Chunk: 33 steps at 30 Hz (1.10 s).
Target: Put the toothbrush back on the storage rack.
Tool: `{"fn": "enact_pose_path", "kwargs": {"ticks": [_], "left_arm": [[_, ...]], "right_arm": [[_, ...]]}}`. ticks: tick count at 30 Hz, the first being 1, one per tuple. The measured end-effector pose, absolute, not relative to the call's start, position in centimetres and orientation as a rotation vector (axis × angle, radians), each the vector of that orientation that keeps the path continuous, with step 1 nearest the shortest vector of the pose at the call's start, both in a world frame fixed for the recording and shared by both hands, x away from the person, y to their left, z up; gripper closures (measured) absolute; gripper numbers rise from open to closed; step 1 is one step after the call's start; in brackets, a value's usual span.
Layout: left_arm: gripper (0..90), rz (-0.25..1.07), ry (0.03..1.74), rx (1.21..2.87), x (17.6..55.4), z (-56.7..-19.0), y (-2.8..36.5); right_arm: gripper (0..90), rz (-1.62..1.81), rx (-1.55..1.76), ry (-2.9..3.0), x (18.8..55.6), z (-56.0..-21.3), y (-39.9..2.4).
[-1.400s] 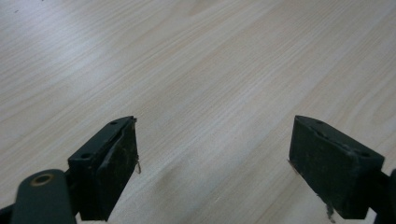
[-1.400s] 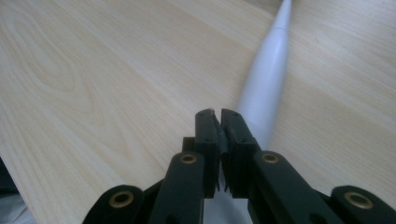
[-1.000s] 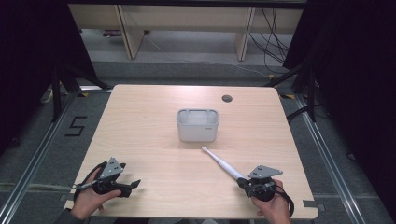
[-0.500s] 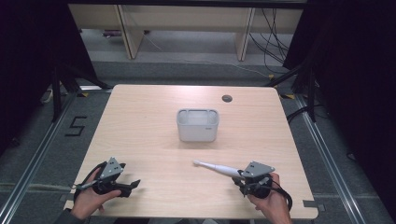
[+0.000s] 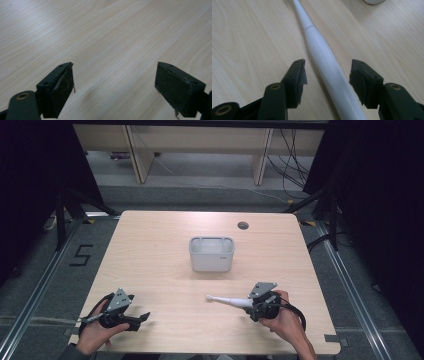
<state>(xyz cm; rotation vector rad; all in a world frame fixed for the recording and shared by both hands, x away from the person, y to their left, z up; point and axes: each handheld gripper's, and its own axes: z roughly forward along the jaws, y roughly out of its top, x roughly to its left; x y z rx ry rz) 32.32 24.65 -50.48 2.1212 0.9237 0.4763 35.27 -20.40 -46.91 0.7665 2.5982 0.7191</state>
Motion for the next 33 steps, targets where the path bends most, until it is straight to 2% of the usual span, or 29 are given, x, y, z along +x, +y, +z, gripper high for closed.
{"fn": "enact_pose_path", "kwargs": {"ticks": [22,33], "left_arm": [[15.2,0.486,0.921,2.138,32.4,-50.4,24.8],[15.2,0.481,0.922,2.129,32.4,-50.4,24.8]], "right_arm": [[49.5,0.493,0.755,2.774,37.8,-47.8,-18.5],[59.2,0.382,0.741,2.852,38.9,-47.8,-17.7]]}}
